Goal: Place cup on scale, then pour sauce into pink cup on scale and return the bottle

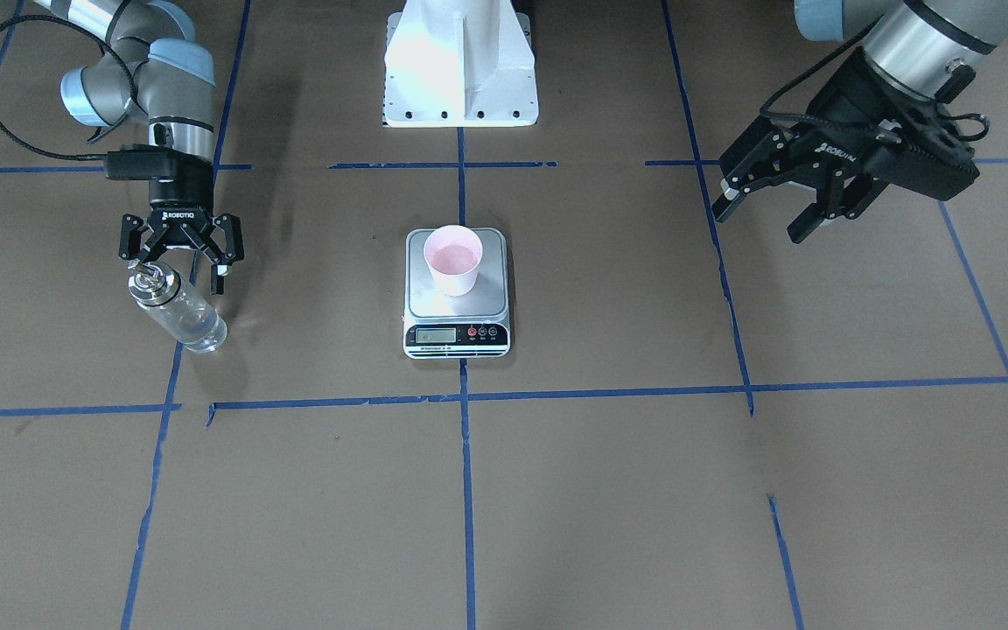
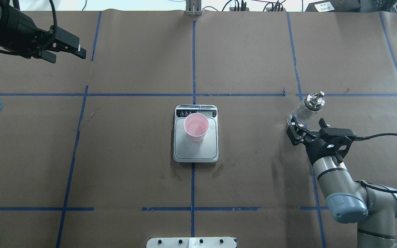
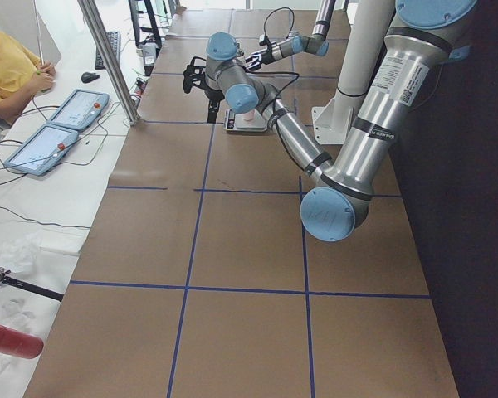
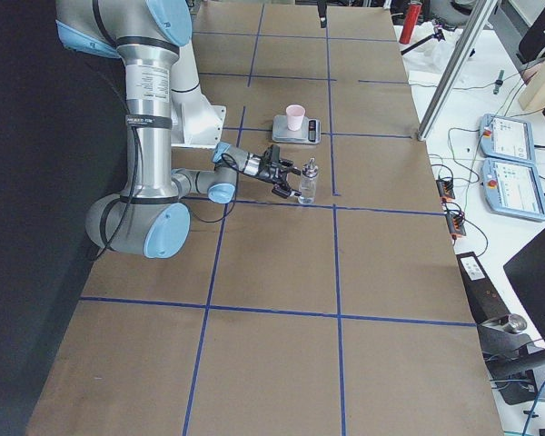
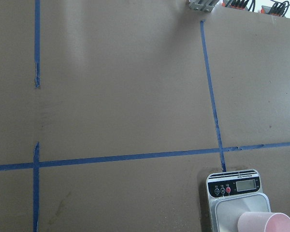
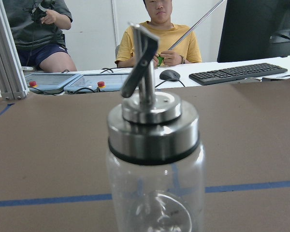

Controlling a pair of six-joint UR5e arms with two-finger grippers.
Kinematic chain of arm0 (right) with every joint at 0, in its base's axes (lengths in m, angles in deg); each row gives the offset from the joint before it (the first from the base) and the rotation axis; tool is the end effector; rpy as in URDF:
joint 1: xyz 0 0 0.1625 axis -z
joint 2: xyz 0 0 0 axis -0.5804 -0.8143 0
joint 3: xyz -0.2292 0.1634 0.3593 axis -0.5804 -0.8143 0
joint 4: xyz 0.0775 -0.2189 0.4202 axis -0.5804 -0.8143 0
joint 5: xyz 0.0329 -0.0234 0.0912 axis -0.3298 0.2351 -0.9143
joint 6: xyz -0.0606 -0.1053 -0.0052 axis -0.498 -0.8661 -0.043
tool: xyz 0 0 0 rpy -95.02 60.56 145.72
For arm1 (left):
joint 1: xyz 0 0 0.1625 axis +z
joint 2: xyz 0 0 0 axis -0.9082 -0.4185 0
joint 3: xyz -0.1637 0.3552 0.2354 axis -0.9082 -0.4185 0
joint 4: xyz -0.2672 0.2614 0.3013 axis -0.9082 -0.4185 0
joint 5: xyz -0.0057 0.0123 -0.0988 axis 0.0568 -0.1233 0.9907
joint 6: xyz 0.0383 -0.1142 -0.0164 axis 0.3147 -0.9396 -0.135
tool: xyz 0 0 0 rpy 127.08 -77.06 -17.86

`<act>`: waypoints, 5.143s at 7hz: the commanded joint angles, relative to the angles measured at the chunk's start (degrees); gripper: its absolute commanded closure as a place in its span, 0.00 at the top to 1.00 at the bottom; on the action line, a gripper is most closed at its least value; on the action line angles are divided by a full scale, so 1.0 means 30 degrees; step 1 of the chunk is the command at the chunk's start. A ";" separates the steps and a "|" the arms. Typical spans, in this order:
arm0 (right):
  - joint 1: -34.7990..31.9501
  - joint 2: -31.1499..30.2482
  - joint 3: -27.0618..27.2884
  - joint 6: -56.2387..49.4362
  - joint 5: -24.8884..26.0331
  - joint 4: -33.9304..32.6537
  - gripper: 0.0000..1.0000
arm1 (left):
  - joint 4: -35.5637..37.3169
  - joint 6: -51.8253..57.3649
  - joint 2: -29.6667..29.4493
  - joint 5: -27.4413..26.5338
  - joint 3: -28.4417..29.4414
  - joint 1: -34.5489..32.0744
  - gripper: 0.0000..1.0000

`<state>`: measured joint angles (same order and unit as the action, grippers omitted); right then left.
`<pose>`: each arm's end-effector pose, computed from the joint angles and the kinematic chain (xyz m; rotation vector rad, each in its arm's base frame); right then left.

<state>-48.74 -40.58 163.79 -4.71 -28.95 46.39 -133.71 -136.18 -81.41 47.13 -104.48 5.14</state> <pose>-0.4816 -0.3526 0.5043 1.0463 -0.6974 0.5100 0.2633 -0.5659 0.2143 0.2570 1.1229 -0.0422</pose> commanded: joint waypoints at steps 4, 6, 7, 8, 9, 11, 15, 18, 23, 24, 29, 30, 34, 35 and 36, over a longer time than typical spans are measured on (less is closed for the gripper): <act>0.1813 -0.7232 0.3036 -0.0145 -0.2542 0.2996 1.00 | -0.0030 0.0145 0.0250 0.0000 -0.0070 0.0000 0.99; 0.1696 -0.8649 0.2629 -0.2130 -0.4389 0.5171 1.00 | -0.0030 0.1134 0.1068 0.0000 0.0075 0.0000 0.99; 0.1608 -0.8772 0.2045 -0.3270 -0.5124 0.6459 1.00 | -0.0001 0.2505 0.1652 0.0000 0.0250 -0.0261 0.99; 0.0795 -0.8715 0.1372 -0.4354 -0.6524 0.7284 1.00 | 0.0000 0.3940 0.2325 0.0000 0.0281 -0.0641 0.99; -0.1736 -0.8425 0.0814 -0.5351 -0.9902 0.7408 1.00 | 0.0000 0.5173 0.2882 0.0000 0.0484 -0.0906 0.99; -0.6631 -0.8013 0.0285 -0.9210 -1.5213 0.7613 1.00 | 0.0000 0.6936 0.3267 0.0000 0.0603 -0.2073 0.99; -1.7559 -0.5118 -0.2119 -1.6012 -2.7402 0.4526 1.00 | -0.0030 1.6576 0.6362 0.0000 0.2271 -0.5672 0.99; -2.0647 -0.3681 -0.2121 -1.8565 -3.0608 -0.1155 1.00 | 0.0730 1.8048 0.7073 0.0204 0.4434 -0.7266 1.00; -2.3731 0.0334 -0.2292 -2.6206 -3.2907 -1.3761 1.00 | 0.0527 1.8047 0.7371 0.1889 0.7425 -0.8672 1.00; -2.3937 0.0454 -0.2355 -2.6250 -3.3079 -1.4556 1.00 | 0.0469 1.8134 0.7690 0.3180 0.7372 -0.8701 1.00; -2.3765 0.0513 -0.3639 -2.6046 -3.3168 -1.4300 1.00 | 0.1549 1.8046 0.6287 0.3309 0.8215 -0.8672 1.00; -2.3764 0.0543 -0.3877 -2.6074 -3.3256 -1.4097 1.00 | 0.1465 1.8018 0.5909 0.3310 0.8685 -0.8672 1.00; -2.3441 0.0572 -0.3383 -2.6104 -3.3344 -1.3948 1.00 | 0.1465 1.8104 0.6082 0.3076 0.8661 -0.8643 1.00; -2.3470 0.0572 -0.3497 -2.6133 -3.3490 -1.4035 1.00 | 0.1465 1.8105 0.6081 0.3076 0.8544 -0.8643 1.00; -2.3442 0.0572 -0.3614 -2.6162 -3.3810 -1.4036 1.00 | 0.1465 1.8076 0.5878 0.2902 0.8369 -0.8643 1.00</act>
<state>-119.14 -38.87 153.25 -83.10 -129.48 4.37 -129.31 -81.91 -63.31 56.25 -78.82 -20.80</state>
